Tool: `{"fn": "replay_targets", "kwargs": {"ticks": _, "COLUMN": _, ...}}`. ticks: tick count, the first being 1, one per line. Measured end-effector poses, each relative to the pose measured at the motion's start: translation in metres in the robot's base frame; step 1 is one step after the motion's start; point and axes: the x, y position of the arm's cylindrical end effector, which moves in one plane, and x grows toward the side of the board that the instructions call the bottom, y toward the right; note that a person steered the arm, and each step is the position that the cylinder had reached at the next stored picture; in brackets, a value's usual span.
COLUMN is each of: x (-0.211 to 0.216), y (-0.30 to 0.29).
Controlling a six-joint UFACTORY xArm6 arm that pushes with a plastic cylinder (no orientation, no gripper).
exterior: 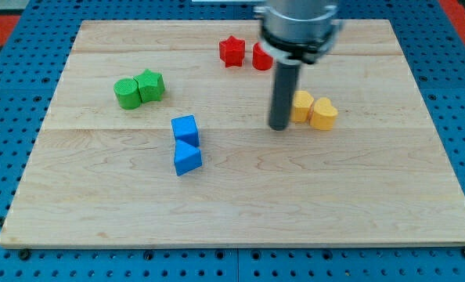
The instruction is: Slide the red circle towards the blue cube
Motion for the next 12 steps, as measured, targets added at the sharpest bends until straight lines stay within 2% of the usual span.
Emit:
{"fn": "replay_targets", "kwargs": {"ticks": 2, "x": -0.053, "y": 0.001}}
{"fn": "replay_targets", "kwargs": {"ticks": 3, "x": -0.083, "y": 0.039}}
{"fn": "replay_targets", "kwargs": {"ticks": 4, "x": -0.109, "y": 0.040}}
{"fn": "replay_targets", "kwargs": {"ticks": 8, "x": -0.135, "y": 0.007}}
{"fn": "replay_targets", "kwargs": {"ticks": 12, "x": -0.141, "y": 0.004}}
